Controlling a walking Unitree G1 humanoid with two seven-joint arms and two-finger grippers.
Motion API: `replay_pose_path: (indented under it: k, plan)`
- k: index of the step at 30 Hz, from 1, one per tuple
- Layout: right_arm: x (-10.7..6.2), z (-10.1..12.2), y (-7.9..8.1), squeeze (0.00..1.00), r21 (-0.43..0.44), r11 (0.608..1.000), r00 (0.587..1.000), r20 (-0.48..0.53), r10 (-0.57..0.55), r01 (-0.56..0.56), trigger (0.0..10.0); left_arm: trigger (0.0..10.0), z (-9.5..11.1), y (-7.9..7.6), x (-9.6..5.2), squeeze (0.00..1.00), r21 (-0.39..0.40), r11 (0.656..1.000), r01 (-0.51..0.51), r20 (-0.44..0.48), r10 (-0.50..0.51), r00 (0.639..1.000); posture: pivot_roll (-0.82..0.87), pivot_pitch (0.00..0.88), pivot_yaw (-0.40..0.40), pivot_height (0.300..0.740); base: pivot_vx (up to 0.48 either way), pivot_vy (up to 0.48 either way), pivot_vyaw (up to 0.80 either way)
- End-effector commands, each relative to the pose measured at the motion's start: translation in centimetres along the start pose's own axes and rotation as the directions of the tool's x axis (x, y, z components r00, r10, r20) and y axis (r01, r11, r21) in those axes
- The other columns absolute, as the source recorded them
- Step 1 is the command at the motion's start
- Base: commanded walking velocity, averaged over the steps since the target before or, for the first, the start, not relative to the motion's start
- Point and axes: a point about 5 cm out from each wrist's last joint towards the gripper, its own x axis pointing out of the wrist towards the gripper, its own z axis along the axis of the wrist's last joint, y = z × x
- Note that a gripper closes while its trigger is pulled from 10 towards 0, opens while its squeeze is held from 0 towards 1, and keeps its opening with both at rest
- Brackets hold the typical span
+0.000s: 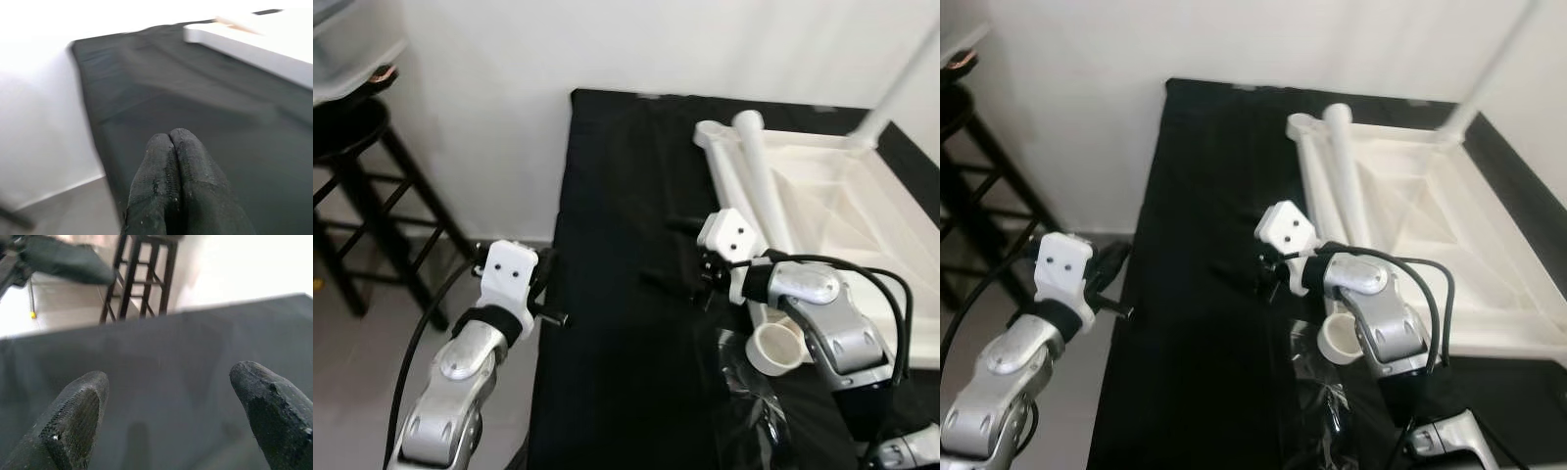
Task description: Building children table
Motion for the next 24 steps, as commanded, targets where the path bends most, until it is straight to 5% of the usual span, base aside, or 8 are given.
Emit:
replay_pose_path:
  k: [1, 13, 24]
  plan:
    - [-0.5, 0.0, 0.5, 0.0, 0.002, 0.997, 0.997, -0.021, 0.073, -0.073, 10.0, 10.0, 0.0, -0.6, -0.1, 0.0, -0.013, 0.999, 0.04, 0.007, -0.04, 0.999, 0.04, 0.186, -0.082, 0.74, 0.0, 0.0, -0.8]
    - [-1.3, 0.6, 0.3, 0.0, -0.018, 0.991, 0.99, -0.051, 0.133, -0.134, 10.0, 10.0, 0.2, -1.2, -0.1, 0.0, -0.026, 0.997, 0.072, 0.023, -0.072, 0.997, 0.03, 0.186, -0.09, 0.74, 0.0, 0.0, -0.8]
    - [0.7, 1.2, 0.2, 0.0, -0.075, 0.997, 0.999, -0.015, 0.031, -0.032, 10.0, 10.0, 0.2, -1.2, -0.1, 0.0, -0.011, 0.998, 0.066, 0.019, -0.065, 0.998, 0.03, 0.186, -0.089, 0.74, 0.0, 0.0, -0.58]
